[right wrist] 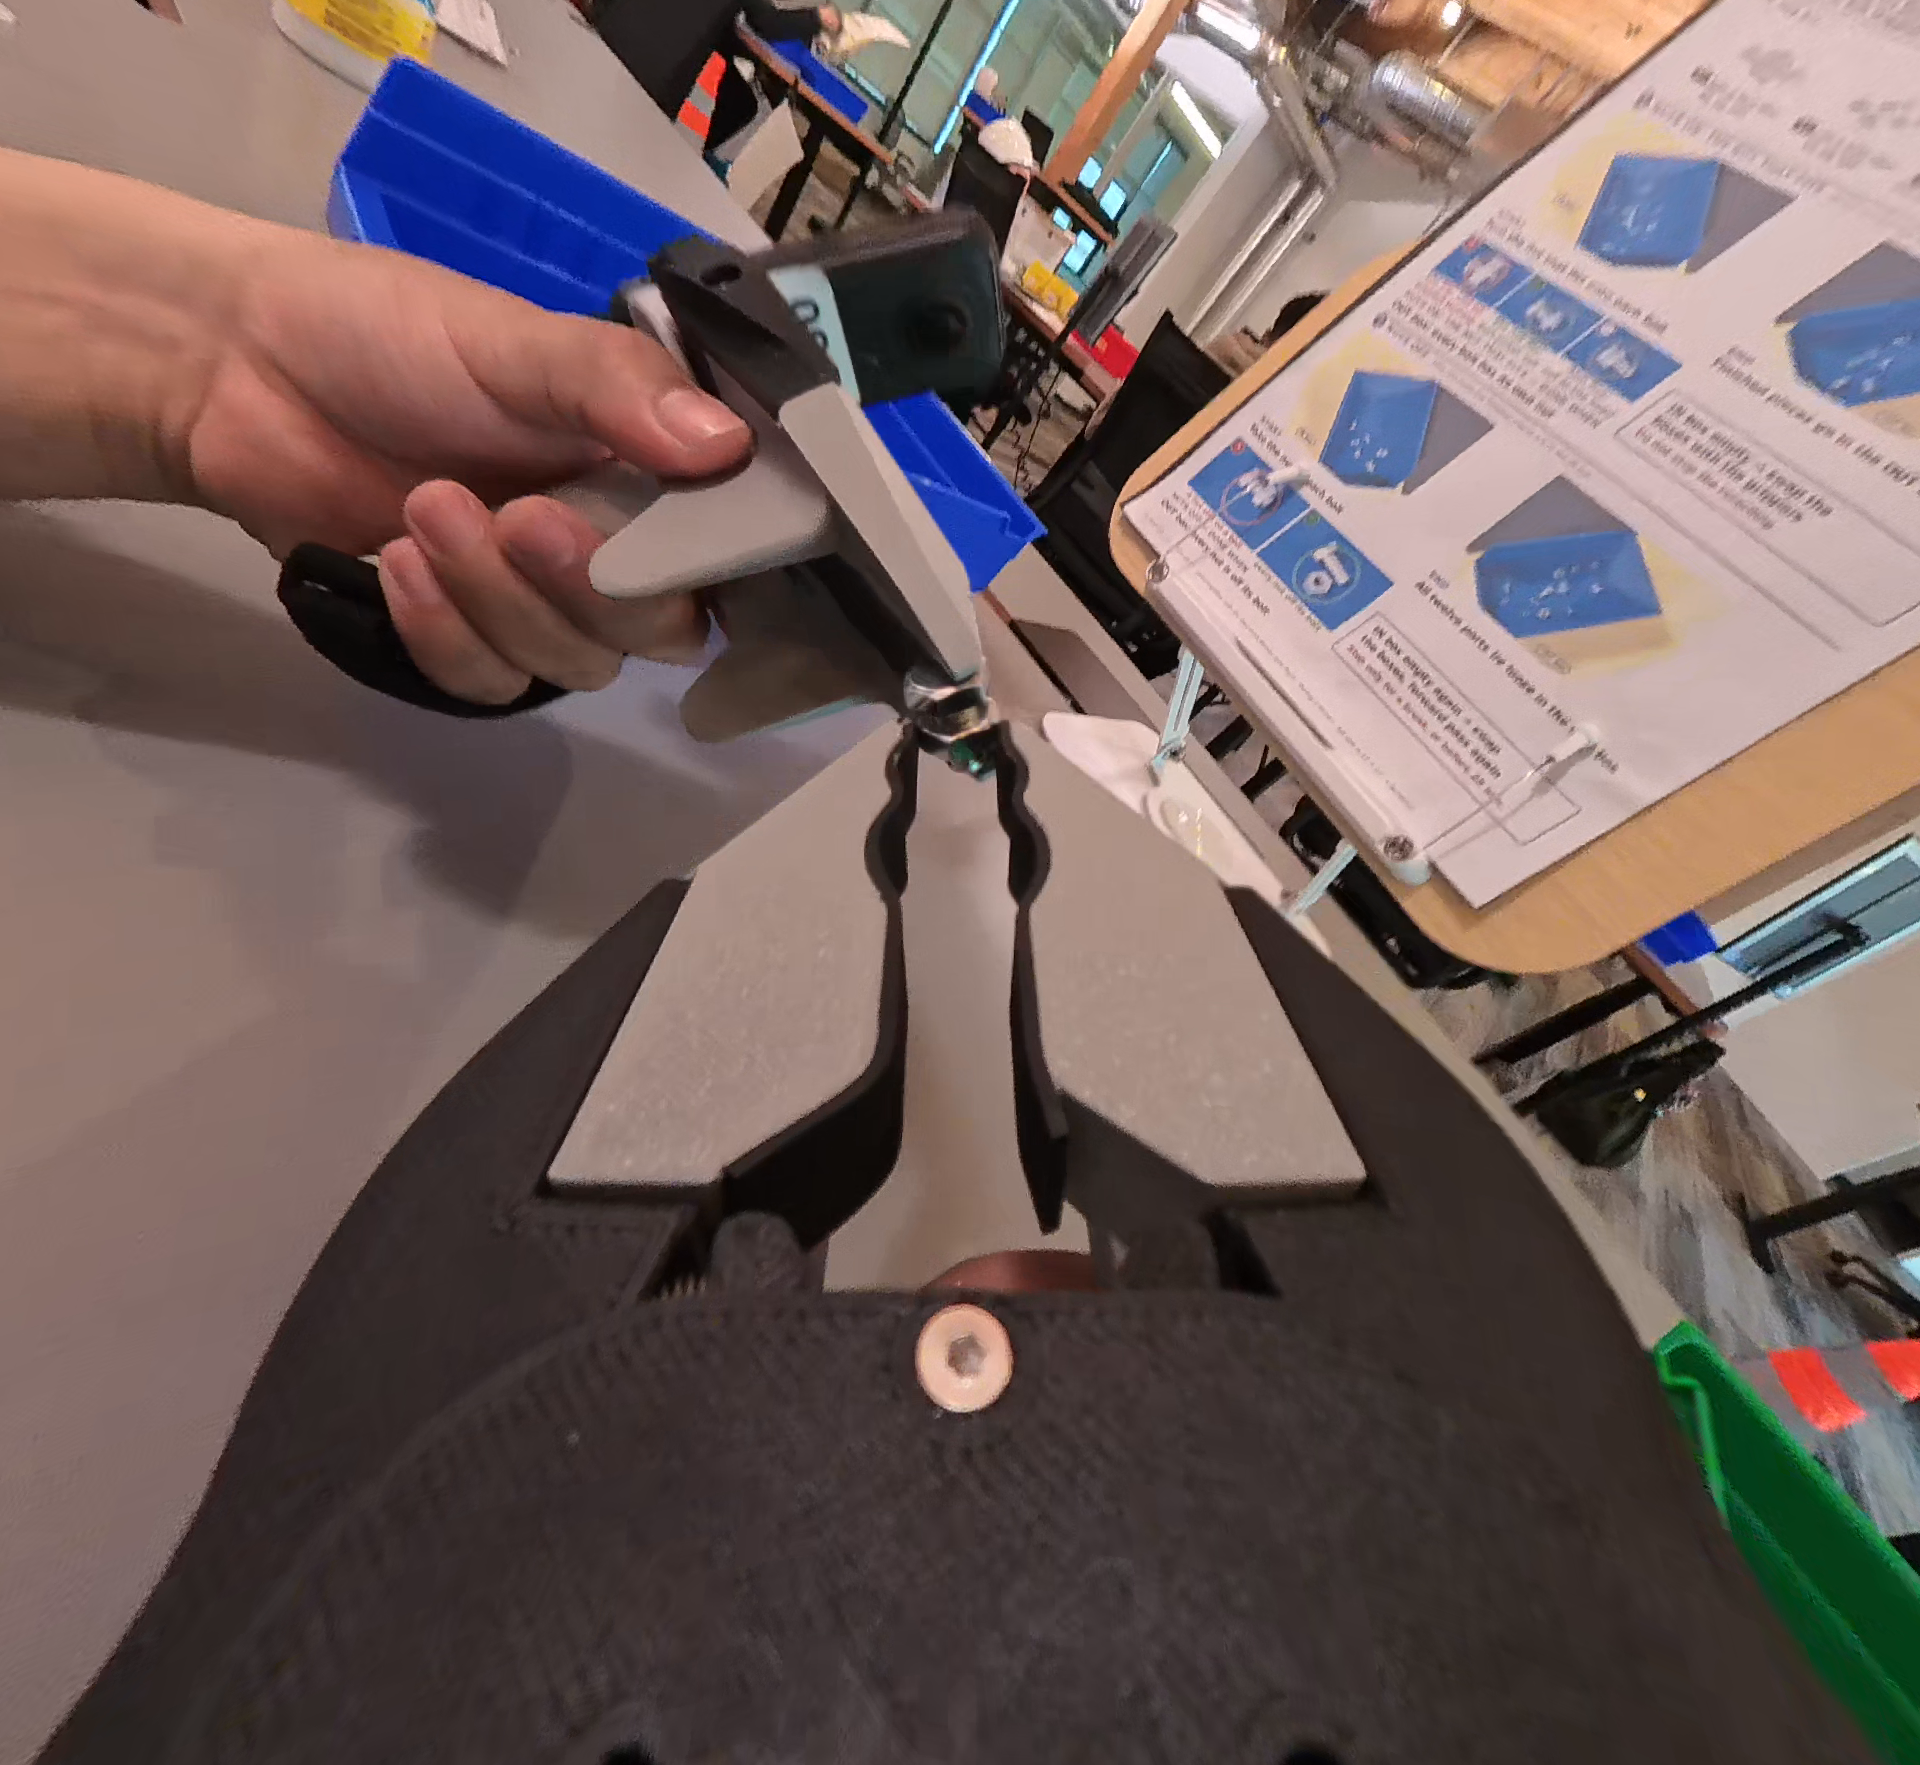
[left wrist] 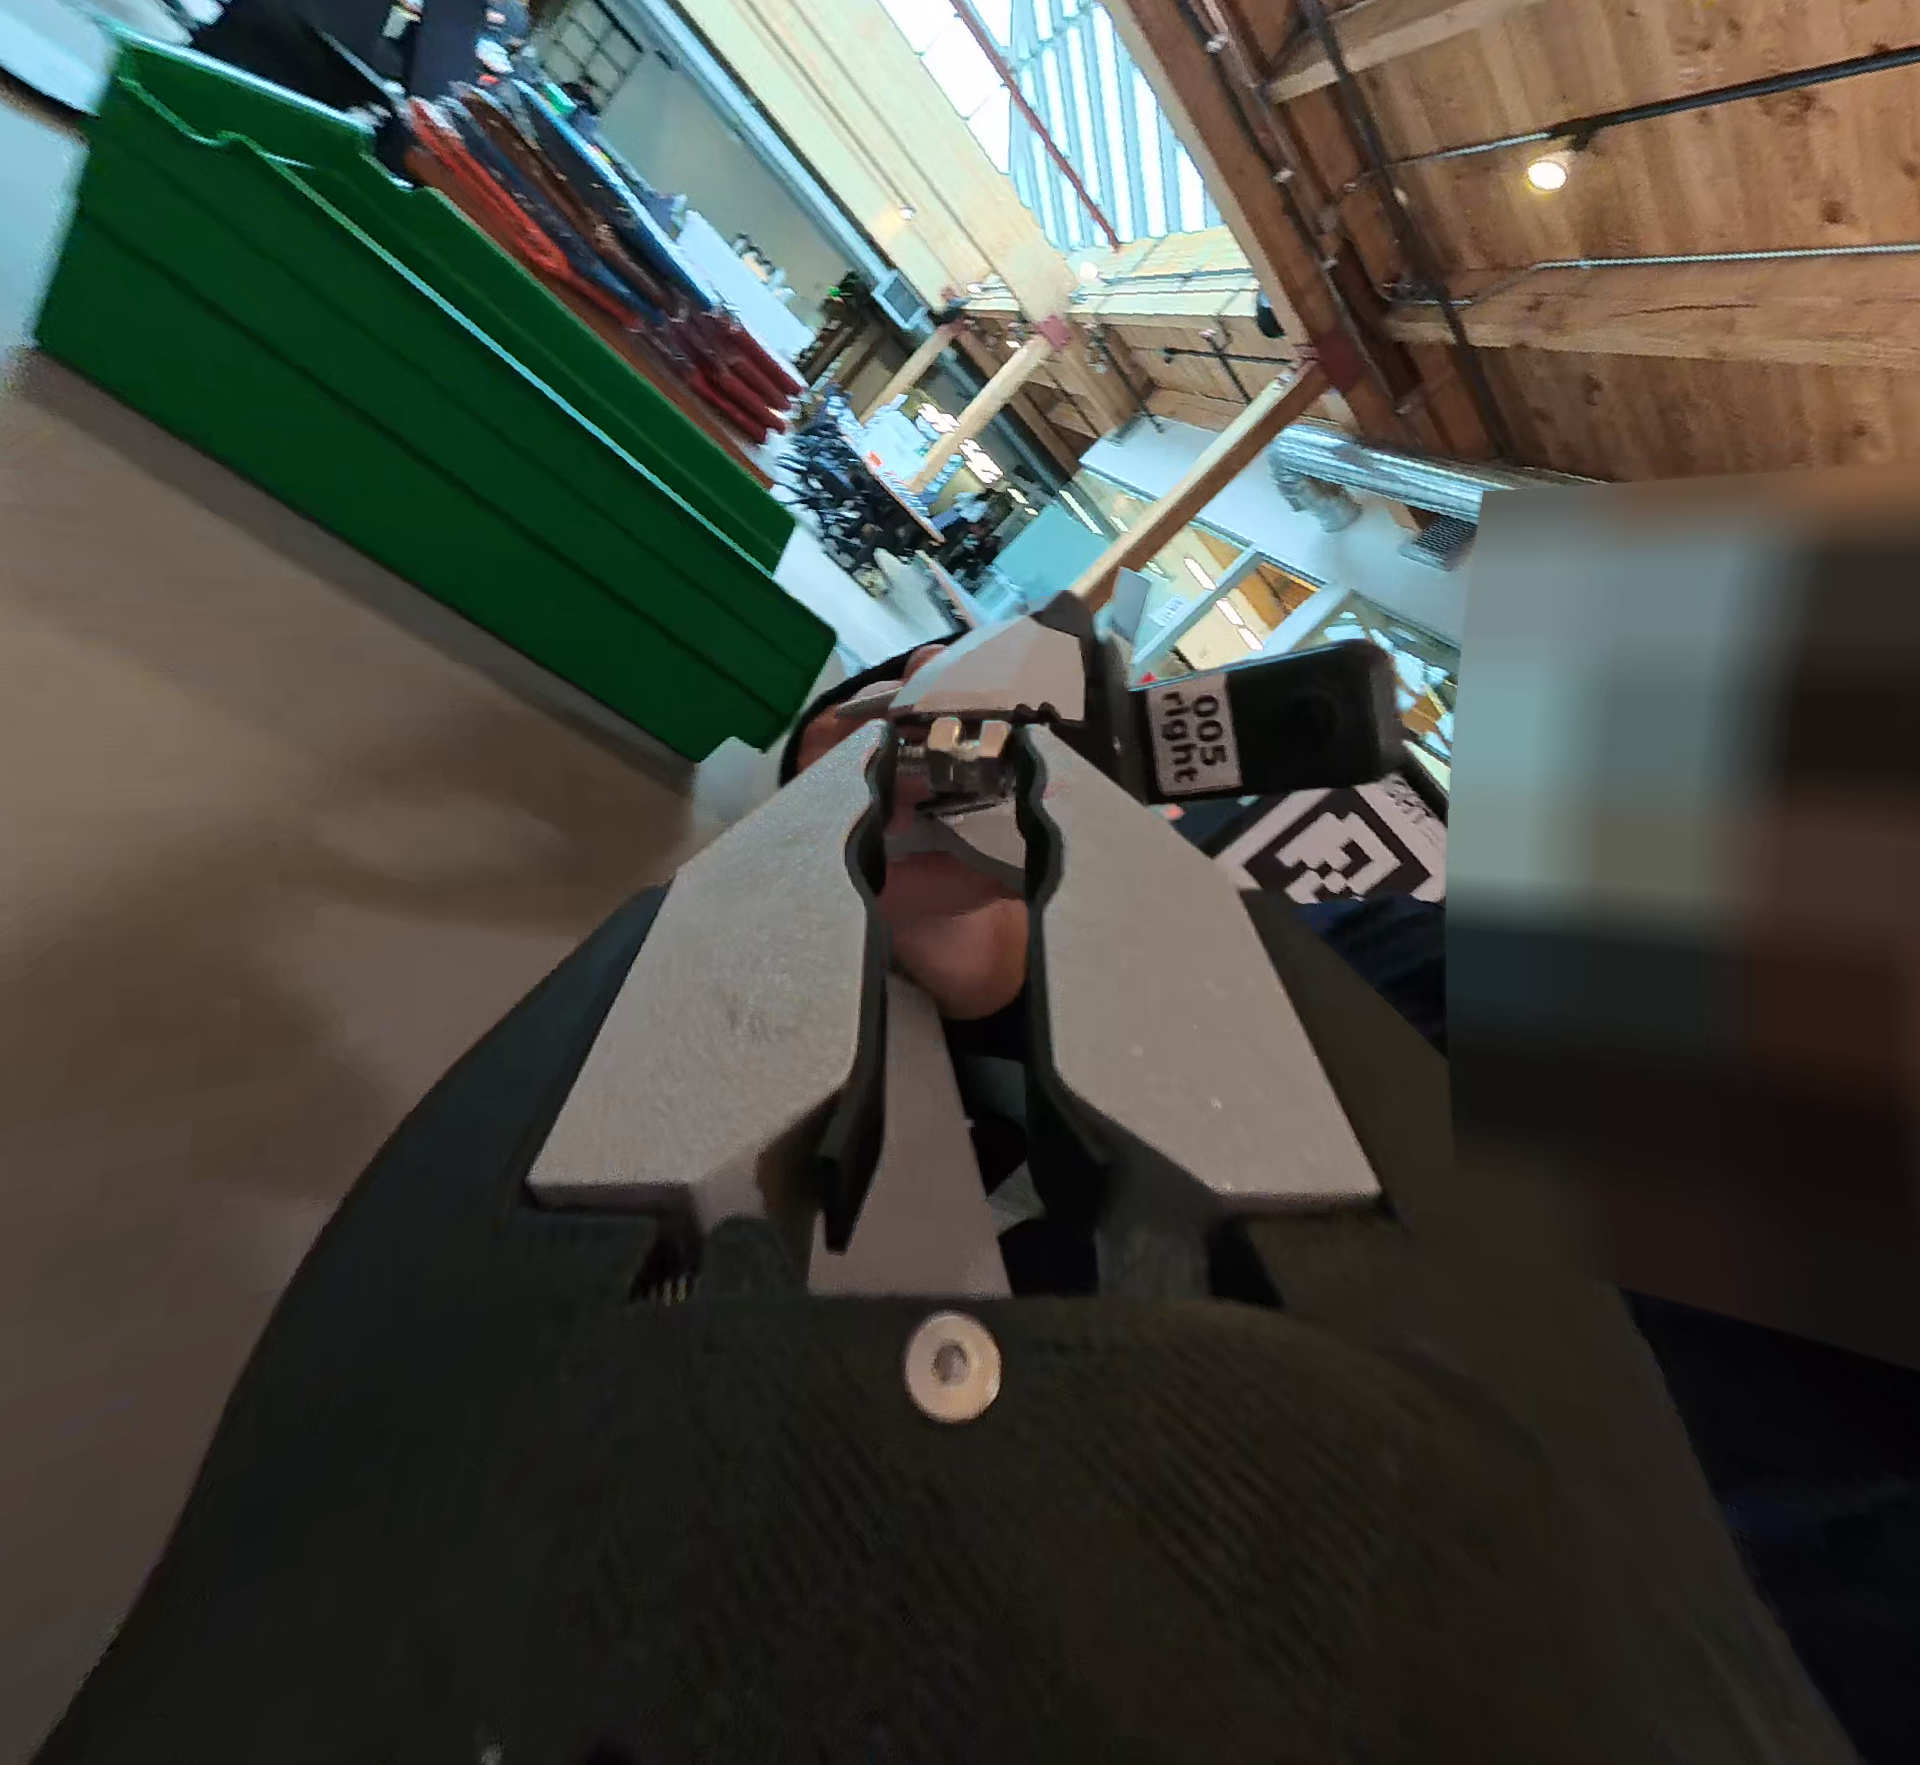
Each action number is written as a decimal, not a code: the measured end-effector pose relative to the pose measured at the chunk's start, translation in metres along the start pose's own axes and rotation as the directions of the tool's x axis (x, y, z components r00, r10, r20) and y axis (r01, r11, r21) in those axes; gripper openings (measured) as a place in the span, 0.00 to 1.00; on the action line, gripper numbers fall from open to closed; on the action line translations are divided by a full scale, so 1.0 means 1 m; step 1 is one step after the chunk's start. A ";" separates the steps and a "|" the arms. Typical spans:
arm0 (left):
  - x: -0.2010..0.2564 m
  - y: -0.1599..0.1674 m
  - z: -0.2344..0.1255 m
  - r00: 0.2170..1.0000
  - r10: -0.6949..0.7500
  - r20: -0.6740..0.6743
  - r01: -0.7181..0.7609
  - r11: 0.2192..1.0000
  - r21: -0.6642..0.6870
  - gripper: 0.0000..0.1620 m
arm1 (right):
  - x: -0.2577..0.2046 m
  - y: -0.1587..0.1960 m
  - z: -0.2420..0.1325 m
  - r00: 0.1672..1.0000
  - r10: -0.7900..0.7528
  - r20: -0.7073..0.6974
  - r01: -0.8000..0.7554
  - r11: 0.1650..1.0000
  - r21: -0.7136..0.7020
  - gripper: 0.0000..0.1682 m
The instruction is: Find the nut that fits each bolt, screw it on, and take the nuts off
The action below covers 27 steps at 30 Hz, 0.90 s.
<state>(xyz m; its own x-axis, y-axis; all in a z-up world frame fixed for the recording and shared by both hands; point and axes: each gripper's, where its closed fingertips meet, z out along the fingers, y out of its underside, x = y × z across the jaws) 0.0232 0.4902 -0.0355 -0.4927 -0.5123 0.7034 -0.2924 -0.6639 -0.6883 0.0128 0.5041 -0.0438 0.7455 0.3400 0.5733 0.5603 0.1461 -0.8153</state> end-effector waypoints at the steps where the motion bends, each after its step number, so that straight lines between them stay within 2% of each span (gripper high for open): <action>1: -0.005 -0.001 -0.002 0.999 0.007 0.037 -0.007 1.000 0.003 0.12 | 0.000 0.005 0.002 1.000 0.017 0.008 -0.017 1.000 -0.021 0.07; 5: -0.016 -0.002 -0.006 0.992 0.030 0.124 -0.031 1.000 0.003 0.11 | -0.002 0.020 0.008 0.997 0.064 0.039 -0.060 0.994 -0.092 0.07; 11: -0.039 0.002 -0.015 0.955 0.090 0.283 -0.078 0.996 -0.052 0.11 | -0.011 0.074 0.018 0.996 0.060 0.069 -0.032 0.933 -0.357 0.07; 21: -0.076 0.024 -0.016 0.846 0.204 0.493 -0.108 0.970 -0.217 0.12 | -0.019 0.081 0.019 0.993 0.071 0.095 -0.029 0.920 -0.390 0.07; 27: -0.084 0.028 -0.018 0.806 0.248 0.538 -0.120 0.958 -0.262 0.15 | -0.019 0.086 0.019 0.994 0.052 0.092 -0.009 0.909 -0.416 0.07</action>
<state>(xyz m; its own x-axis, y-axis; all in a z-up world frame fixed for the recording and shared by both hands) 0.0421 0.5246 -0.1172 -0.0286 -0.8705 0.4913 -0.4355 -0.4315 -0.7900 0.0397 0.5281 -0.1265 0.7374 0.4313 0.5199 0.6528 -0.2572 -0.7126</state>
